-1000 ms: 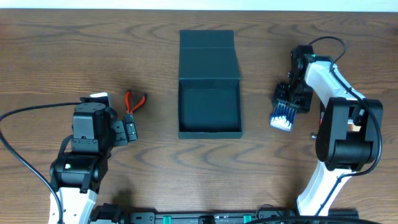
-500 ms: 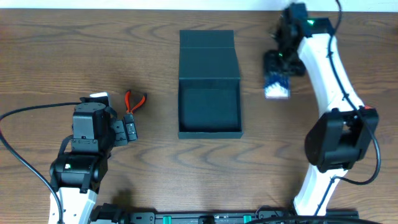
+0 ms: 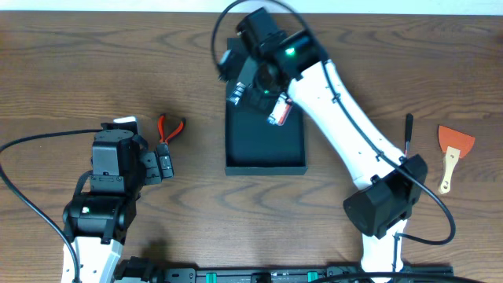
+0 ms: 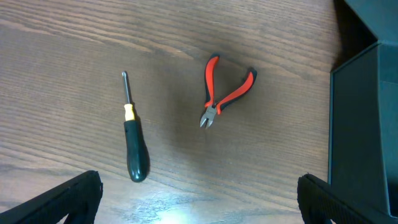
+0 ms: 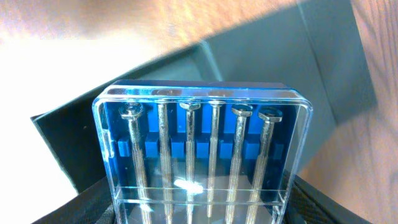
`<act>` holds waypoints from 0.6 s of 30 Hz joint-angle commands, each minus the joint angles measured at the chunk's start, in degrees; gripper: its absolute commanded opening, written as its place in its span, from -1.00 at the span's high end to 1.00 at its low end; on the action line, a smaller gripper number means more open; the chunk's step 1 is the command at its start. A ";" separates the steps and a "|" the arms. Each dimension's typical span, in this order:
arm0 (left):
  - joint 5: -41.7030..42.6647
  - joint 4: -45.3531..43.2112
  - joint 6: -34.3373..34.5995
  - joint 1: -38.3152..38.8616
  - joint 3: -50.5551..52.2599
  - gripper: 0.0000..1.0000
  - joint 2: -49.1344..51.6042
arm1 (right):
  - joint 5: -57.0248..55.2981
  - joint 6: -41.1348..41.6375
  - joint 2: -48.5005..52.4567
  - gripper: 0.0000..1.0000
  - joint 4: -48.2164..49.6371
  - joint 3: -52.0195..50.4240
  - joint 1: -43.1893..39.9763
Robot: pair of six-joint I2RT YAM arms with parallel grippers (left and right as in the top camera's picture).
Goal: Pack container
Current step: 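Carry the case into the green box and release it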
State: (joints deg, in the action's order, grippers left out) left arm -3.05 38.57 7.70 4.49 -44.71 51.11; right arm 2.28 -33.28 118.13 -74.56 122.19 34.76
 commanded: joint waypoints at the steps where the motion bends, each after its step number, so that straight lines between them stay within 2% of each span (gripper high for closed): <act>1: -0.68 0.02 -0.13 -0.35 -1.16 -0.97 0.00 | 1.38 -7.52 1.18 0.97 -0.85 0.68 -1.01; 7: -0.66 0.00 -0.13 -0.35 -1.16 -0.97 0.00 | 12.59 -13.03 2.03 0.83 -5.09 0.50 -3.74; 12: -0.66 0.00 -0.13 -0.35 -1.16 -0.97 0.00 | 12.74 -14.29 3.63 0.87 -5.20 -2.36 -4.35; 18: -0.66 0.02 -0.11 -0.35 -1.16 -0.97 0.00 | 12.55 -15.23 3.96 0.88 -0.17 -11.91 -4.09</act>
State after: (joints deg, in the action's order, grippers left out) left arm -3.05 38.57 7.70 4.49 -44.71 51.11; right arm 13.37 -46.85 120.97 -76.14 114.02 30.61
